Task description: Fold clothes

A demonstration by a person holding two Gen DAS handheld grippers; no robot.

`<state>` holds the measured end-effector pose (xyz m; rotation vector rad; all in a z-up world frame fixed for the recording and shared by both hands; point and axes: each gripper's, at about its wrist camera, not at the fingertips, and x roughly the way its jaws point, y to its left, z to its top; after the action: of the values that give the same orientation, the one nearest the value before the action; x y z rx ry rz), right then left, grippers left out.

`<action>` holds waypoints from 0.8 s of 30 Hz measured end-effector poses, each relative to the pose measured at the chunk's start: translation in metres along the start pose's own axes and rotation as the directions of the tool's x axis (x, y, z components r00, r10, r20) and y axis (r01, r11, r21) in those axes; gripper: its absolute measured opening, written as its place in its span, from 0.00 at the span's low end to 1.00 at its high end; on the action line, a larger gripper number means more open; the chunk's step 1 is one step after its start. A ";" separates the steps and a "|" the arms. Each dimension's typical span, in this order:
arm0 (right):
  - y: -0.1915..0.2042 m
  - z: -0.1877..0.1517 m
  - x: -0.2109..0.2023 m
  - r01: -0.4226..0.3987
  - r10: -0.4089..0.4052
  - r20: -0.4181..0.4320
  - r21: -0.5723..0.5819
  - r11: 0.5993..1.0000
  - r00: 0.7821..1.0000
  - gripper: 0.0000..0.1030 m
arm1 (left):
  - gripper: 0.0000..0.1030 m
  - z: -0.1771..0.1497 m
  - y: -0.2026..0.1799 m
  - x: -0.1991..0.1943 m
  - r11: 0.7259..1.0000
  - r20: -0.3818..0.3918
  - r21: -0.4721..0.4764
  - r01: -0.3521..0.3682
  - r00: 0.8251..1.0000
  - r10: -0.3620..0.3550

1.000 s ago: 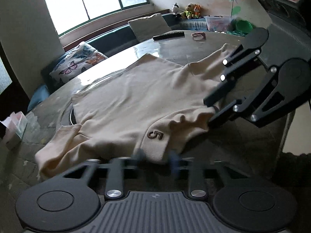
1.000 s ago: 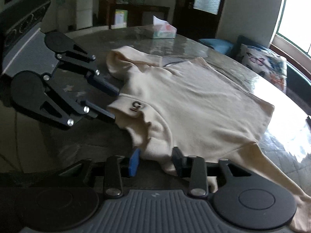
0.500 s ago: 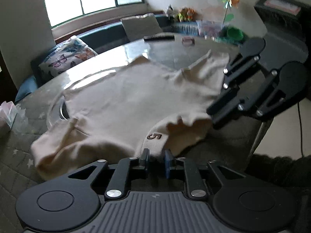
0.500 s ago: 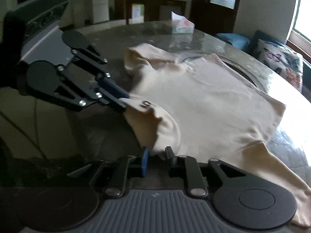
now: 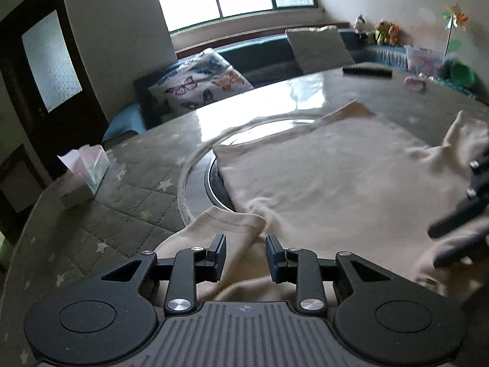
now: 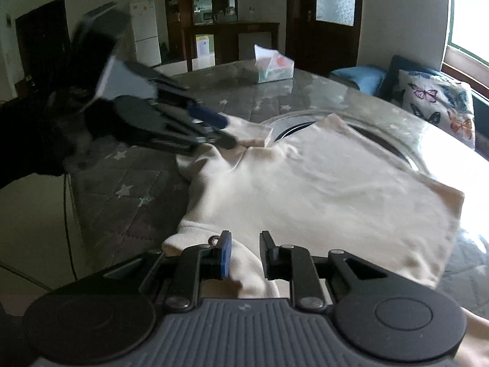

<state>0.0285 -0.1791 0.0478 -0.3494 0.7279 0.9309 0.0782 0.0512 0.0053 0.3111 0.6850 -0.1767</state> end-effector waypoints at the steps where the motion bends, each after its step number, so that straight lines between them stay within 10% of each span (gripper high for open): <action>1: 0.000 -0.001 0.004 -0.003 0.003 -0.009 0.004 1.000 1.000 0.19 | 0.30 0.001 0.002 0.007 1.000 -0.010 -0.002 0.005 1.000 -0.005; 5: -0.001 -0.007 0.016 -0.013 0.014 -0.038 0.020 1.000 0.999 0.19 | 0.32 -0.001 0.009 0.022 1.000 -0.025 -0.016 0.023 0.999 -0.023; 11: 0.001 -0.010 0.019 -0.016 0.017 -0.046 0.017 1.000 0.999 0.20 | 0.03 -0.008 0.023 0.009 0.995 0.015 -0.091 0.048 0.999 -0.047; 16: 0.003 -0.009 0.020 -0.009 0.010 -0.051 0.011 1.000 0.999 0.21 | 0.02 -0.015 0.047 -0.015 0.979 0.064 -0.203 -0.036 0.997 0.050; 24: 0.007 -0.007 0.021 0.009 -0.009 -0.063 -0.004 1.000 0.998 0.22 | 0.02 -0.044 0.113 -0.059 0.859 0.059 -0.461 -0.223 0.958 0.281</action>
<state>0.0282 -0.1659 0.0283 -0.3858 0.7816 0.9160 0.0368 0.1758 0.0362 -0.0606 0.5356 0.2154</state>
